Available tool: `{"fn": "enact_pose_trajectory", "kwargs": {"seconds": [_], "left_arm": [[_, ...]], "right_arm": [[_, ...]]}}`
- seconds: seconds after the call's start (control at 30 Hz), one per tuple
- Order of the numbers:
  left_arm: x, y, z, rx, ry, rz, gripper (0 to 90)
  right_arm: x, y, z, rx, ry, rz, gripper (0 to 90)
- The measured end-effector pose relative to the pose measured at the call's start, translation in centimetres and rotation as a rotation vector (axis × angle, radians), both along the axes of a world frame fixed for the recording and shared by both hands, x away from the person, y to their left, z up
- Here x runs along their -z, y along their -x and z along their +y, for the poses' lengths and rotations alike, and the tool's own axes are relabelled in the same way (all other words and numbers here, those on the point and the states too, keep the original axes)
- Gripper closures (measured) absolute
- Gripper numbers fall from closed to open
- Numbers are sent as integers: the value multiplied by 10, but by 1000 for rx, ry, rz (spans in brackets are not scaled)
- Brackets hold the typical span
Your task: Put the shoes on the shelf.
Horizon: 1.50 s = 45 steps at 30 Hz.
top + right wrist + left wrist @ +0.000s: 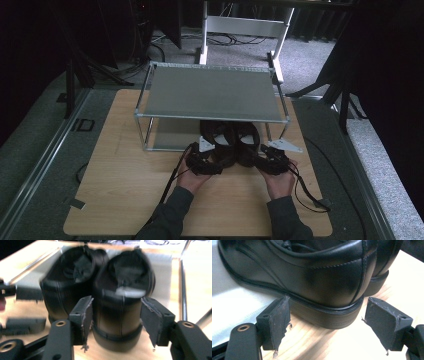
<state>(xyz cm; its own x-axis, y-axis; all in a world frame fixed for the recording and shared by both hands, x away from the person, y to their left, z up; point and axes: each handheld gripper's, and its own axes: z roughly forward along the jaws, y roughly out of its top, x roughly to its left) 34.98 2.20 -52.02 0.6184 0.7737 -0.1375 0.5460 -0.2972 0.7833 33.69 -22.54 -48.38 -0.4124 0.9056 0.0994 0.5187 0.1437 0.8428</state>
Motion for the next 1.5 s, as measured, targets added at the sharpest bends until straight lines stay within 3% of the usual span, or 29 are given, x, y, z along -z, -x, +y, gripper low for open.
{"fn": "enact_pose_trajectory", "kwargs": {"seconds": [0.1,0.17,0.3,0.53,0.73,1.23,1.5], "left_arm": [[1,-3,-7,11,-15,12,178],[1,-4,-11,8,-28,9,178],[2,-6,-14,4,-50,11,218],[0,-9,-12,5,-60,17,275],[-2,-17,-6,37,-77,28,281],[-1,-42,14,110,-101,36,289],[-2,-47,22,55,-128,26,379]], "right_arm": [[18,-1,-3,-33,2,31,392],[24,-2,-1,-38,30,27,400],[32,-7,-2,-38,28,45,383],[30,-8,-1,-36,19,53,394],[23,-9,9,-34,22,42,398],[24,-21,23,-47,28,49,414],[27,-32,30,-43,-8,68,445]]}}
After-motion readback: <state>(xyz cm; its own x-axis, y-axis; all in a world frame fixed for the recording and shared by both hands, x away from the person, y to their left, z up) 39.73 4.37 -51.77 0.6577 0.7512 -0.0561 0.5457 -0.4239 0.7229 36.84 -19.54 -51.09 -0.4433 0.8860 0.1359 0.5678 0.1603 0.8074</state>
